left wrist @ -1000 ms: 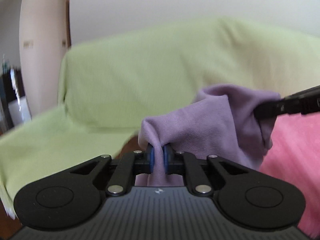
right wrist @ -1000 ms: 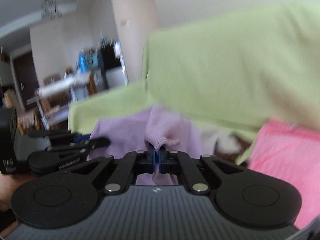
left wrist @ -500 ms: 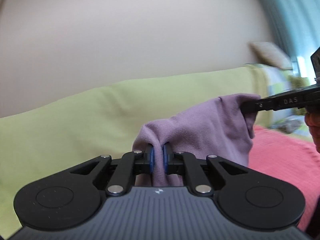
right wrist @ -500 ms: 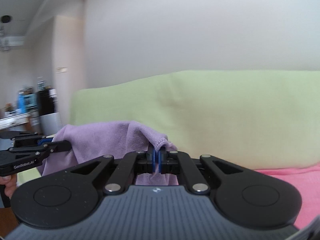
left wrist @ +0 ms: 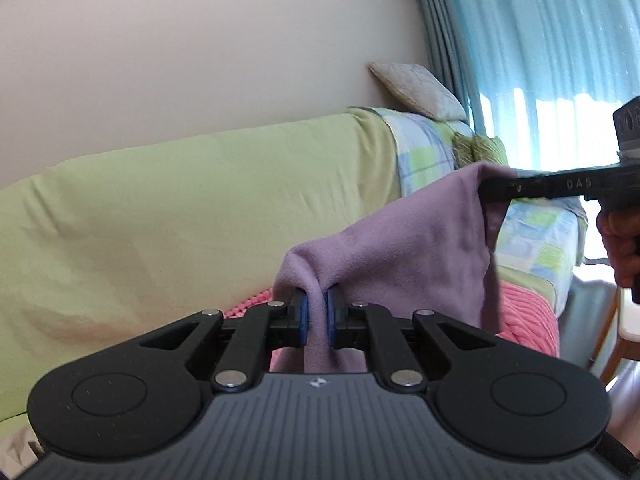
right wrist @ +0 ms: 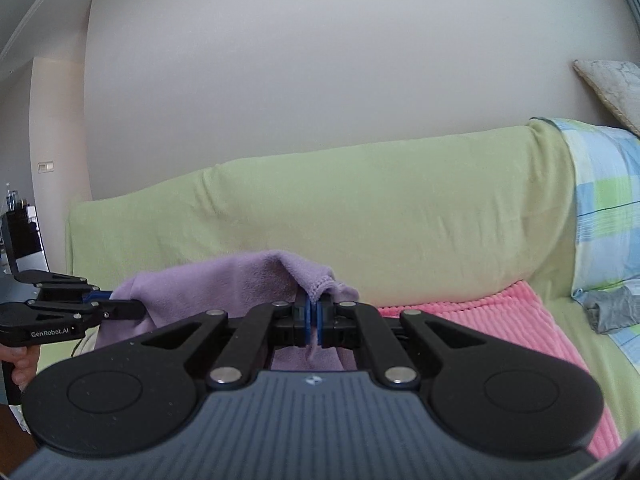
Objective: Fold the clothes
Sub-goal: 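Lift the T-shirt with both grippers and lay it onto the pink blanket, then grasp the T-shirt edge with the right gripper while the left gripper holds another edge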
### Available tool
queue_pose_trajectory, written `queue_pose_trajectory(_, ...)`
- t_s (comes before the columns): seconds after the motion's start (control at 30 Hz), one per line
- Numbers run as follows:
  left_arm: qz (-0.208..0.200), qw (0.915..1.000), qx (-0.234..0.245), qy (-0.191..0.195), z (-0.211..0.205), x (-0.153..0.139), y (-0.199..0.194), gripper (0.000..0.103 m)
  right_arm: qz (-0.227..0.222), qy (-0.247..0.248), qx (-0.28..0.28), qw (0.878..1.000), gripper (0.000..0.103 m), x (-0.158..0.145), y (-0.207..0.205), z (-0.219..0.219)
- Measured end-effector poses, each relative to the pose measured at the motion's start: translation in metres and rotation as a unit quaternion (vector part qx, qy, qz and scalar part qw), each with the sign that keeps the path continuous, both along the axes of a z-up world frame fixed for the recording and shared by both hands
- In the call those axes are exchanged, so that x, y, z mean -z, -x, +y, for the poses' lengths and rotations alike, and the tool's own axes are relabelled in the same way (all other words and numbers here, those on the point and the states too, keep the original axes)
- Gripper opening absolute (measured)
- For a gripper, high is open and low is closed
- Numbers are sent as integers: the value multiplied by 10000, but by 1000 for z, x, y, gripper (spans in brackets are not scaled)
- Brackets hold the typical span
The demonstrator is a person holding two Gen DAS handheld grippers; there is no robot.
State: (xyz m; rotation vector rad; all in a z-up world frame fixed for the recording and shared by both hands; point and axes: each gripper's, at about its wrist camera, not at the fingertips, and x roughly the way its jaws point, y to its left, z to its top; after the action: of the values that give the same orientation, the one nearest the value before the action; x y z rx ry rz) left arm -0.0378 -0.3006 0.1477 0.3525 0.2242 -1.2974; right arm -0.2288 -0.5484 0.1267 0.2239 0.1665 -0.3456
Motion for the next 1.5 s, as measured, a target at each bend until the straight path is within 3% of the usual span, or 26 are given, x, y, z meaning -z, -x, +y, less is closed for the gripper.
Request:
queue_pose_trajectory(0.13, 186, 9988, -45, -457, -55, 18, -17, 12, 285, -358, 86, 9989, 2, 27, -9, -36)
queue_pose_trajectory(0.23, 411, 9954, -137, -850, -99, 56, -39, 18, 852, -1000, 208, 9911, 2, 98, -23, -88)
queue_pose_trajectory(0.33, 556, 9907, -321, -1203, -126, 94, -60, 19, 1258, -1315, 310, 9828, 3, 154, -26, -121)
queue_pose_trajectory(0.37, 571, 9894, -406, -1276, -136, 106, -66, 23, 1406, -1425, 354, 9791, 5, 172, -33, -131)
queue_pose_trajectory(0.43, 610, 9876, -549, -1336, -142, 122, -77, 47, 1674, -1452, 469, 9740, 10, 207, -49, -149)
queue_pose_trajectory(0.5, 668, 9862, -681, -1351, -145, 135, -87, 49, 1755, -1245, 608, 9747, 21, 216, -52, -152)
queue_pose_trajectory(0.6, 651, 9865, -831, -1249, -123, 143, -100, 60, 1702, -811, 754, 9792, 25, 218, -49, -149)
queue_pose_trajectory(0.67, 688, 9873, -788, -1192, -101, 143, -105, 61, 1679, -714, 683, 9808, 26, 202, -43, -143)
queue_pose_trajectory(0.8, 589, 9883, -704, -1217, -51, 143, -103, 61, 1770, -625, -227, 9820, 30, 194, -21, -108)
queue_pose_trajectory(0.93, 97, 9896, -324, -1395, -7, 150, -78, 61, 2219, 325, -923, 9701, 31, 202, 2, -46)
queue_pose_trajectory(1.0, -269, 9874, 23, -1558, 12, 155, -58, 61, 2364, 475, -1094, 9643, 30, 205, 10, -27)
queue_pose_trajectory(1.23, -1942, 9476, 912, -2365, 16, 187, -5, 61, 2936, 1448, -1531, 9324, 30, 216, 10, 27)
queue_pose_trajectory(1.37, -2860, 9113, 1277, -2673, 5, 209, 9, 61, 3183, 2021, -1660, 9112, 30, 222, 6, 42)
queue_pose_trajectory(1.43, -3391, 8843, 1460, -2857, 1, 222, 13, 61, 3273, 2229, -1713, 9021, 30, 224, 5, 46)
queue_pose_trajectory(1.5, -3715, 8673, 1585, -2910, 0, 228, 16, 61, 3354, 2439, -1806, 8918, 30, 227, 3, 51)
